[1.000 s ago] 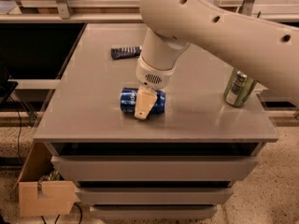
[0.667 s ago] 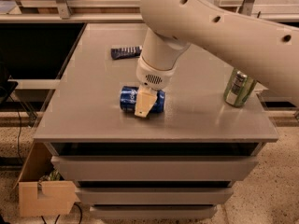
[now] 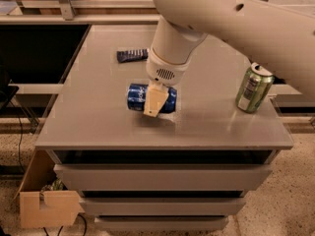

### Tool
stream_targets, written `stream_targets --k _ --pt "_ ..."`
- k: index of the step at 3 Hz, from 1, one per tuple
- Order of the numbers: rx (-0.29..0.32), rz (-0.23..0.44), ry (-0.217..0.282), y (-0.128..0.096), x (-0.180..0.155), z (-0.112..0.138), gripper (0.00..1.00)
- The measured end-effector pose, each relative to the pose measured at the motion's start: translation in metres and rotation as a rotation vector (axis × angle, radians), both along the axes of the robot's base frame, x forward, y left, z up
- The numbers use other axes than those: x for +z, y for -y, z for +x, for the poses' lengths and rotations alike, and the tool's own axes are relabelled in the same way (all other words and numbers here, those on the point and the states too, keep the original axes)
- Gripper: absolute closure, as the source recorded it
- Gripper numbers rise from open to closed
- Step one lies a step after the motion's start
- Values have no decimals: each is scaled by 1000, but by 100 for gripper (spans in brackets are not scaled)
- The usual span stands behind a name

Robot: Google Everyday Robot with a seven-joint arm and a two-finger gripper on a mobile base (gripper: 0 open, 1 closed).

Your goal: Pick pepsi can

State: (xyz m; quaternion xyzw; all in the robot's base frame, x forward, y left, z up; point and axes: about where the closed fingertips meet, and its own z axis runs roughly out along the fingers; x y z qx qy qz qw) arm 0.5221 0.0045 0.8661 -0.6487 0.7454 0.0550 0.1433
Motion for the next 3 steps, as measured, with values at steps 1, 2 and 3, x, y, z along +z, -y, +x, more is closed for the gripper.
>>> stream_targets --k 1,2,3 --pt "0 4 31 3 19 2 100" --pt "2 9 53 4 32 3 100" --pt "2 10 55 4 34 3 100"
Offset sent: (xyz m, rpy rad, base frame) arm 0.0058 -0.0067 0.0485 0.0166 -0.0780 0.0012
